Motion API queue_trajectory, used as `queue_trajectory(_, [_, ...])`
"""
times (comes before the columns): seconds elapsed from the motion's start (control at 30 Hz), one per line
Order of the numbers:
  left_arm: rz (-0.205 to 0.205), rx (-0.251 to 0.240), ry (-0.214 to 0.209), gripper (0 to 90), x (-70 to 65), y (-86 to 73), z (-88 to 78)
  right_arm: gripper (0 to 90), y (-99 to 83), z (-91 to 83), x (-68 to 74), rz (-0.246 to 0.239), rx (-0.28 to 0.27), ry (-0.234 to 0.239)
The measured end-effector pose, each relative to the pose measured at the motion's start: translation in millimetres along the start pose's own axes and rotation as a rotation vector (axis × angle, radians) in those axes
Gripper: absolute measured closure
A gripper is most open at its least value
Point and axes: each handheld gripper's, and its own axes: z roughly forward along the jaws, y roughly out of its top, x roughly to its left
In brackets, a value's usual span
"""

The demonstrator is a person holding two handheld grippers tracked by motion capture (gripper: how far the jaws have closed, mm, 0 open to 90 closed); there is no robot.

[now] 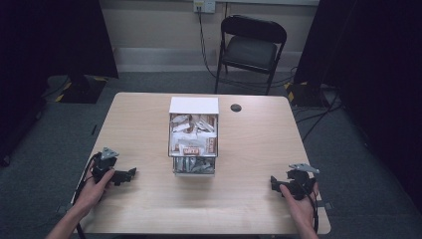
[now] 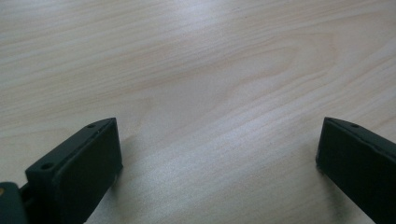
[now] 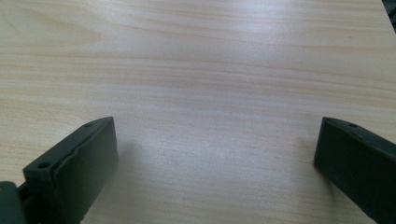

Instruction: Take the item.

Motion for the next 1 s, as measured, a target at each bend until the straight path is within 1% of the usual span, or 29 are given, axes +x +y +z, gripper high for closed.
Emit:
queue_trajectory(0.33, [0.0,0.0,0.0,0.0,0.1,0.0,0.0,0.0,-0.1,-0.2,0.3,0.003,0.001,-0.001])
queue_trajectory(0.5, [0.0,0.0,0.0,0.0,0.1,0.0,0.0,0.3,1.4,-1.6,1.8,-0.004,0.02,0.015])
queue_trajectory(0.53, [0.003,0.002,-0.001,0.0,0.2,0.0,-0.1,1.3,2.1,-1.9,2.1,-0.009,0.025,0.018])
queue_trajectory(0.6, [0.0,0.0,0.0,0.0,0.1,0.0,0.0,6.5,2.2,-2.8,2.3,-0.009,0.017,0.024])
queue_trajectory(0.63, [0.0,0.0,0.0,0.0,0.1,0.0,0.0,14.7,2.6,-4.6,2.2,-0.023,0.007,0.034])
queue_trajectory(0.67, [0.0,0.0,0.0,0.0,0.1,0.0,0.0,19.3,2.9,-6.0,2.1,-0.03,0.002,0.043])
queue_trajectory(0.73, [0.003,0.002,-0.001,0.0,0.2,0.0,-0.1,13.5,3.8,-7.9,2.5,-0.03,-0.002,0.044])
queue_trajectory(0.77, [0.0,0.0,0.0,0.0,0.1,0.0,0.0,14.8,4.1,-8.2,2.8,-0.026,-0.006,0.033])
queue_trajectory(0.8, [0.0,0.0,0.0,0.0,0.1,0.0,0.0,16.7,4.2,-8.8,2.7,-0.025,-0.008,0.033])
queue_trajectory(0.87, [0.0,0.0,0.0,0.0,0.0,0.0,0.0,14.6,4.4,-9.2,2.1,-0.026,0.0,0.043])
queue_trajectory(0.9, [0.0,0.0,0.0,0.0,0.0,0.0,0.0,15.6,4.4,-9.4,1.9,-0.027,0.005,0.049])
queue_trajectory(0.93, [0.002,0.001,-0.001,0.0,0.2,0.0,-0.1,14.9,4.5,-9.7,1.6,-0.024,0.001,0.056])
queue_trajectory(1.0, [0.0,0.0,0.0,0.0,0.1,0.0,0.0,16.7,5.3,-11.6,1.3,-0.015,-0.009,0.067])
